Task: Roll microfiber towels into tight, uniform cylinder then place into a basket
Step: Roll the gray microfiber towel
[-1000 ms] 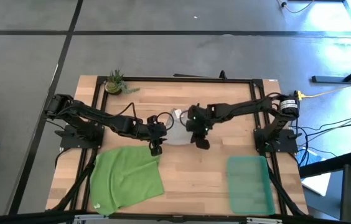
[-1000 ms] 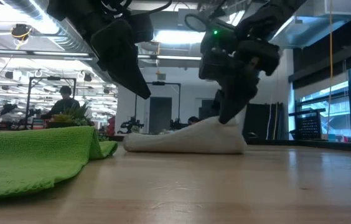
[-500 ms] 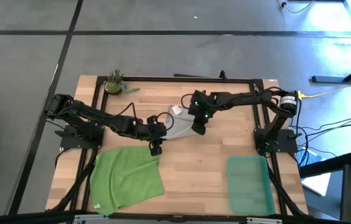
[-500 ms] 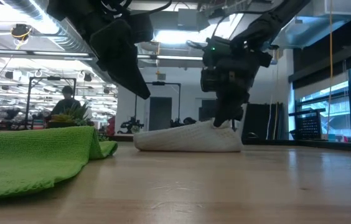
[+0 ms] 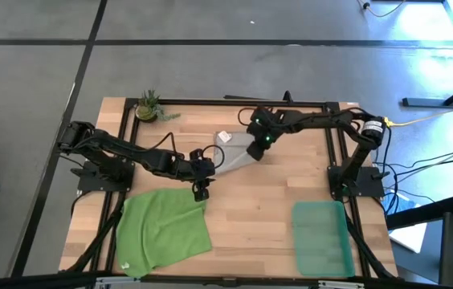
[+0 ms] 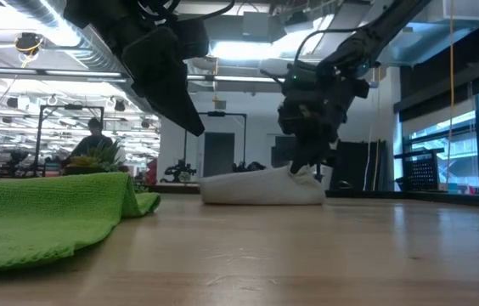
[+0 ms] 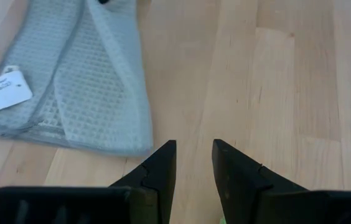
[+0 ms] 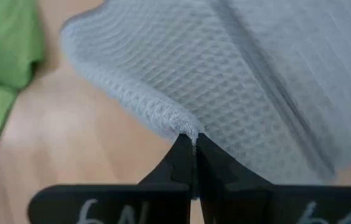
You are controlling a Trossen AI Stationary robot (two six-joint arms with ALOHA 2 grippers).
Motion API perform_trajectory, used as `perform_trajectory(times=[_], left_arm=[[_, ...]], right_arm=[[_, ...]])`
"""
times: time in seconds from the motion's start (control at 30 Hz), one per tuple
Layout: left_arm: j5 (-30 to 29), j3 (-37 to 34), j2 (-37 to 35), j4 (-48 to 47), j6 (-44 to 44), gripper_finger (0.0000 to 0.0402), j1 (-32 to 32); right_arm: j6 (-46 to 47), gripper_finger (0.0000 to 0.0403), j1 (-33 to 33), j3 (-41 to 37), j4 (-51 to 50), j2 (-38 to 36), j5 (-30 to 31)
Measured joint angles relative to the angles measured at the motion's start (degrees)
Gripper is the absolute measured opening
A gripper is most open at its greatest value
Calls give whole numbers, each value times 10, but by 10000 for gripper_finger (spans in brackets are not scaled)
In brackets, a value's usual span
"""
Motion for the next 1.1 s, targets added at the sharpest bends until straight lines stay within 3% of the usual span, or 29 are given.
perform_trajectory(times=[0.13,0.3,0.6,0.77,0.97,1.1], left_arm=[[0,0,0,0,0,99,0],[0,0,0,0,0,99,0],[0,0,0,0,-2,99,0],[0,0,0,0,-2,99,0],[0,1,0,-2,-2,99,-1],[0,1,0,-2,-2,99,-3]], right_arm=[[2,6,-13,0,0,0,3],[-14,6,-10,0,-7,0,-69],[-13,6,91,0,-55,-1,-80],[15,6,121,1,-25,-13,-19],[64,7,89,1,-14,-13,52],[88,9,68,1,-14,-13,64]])
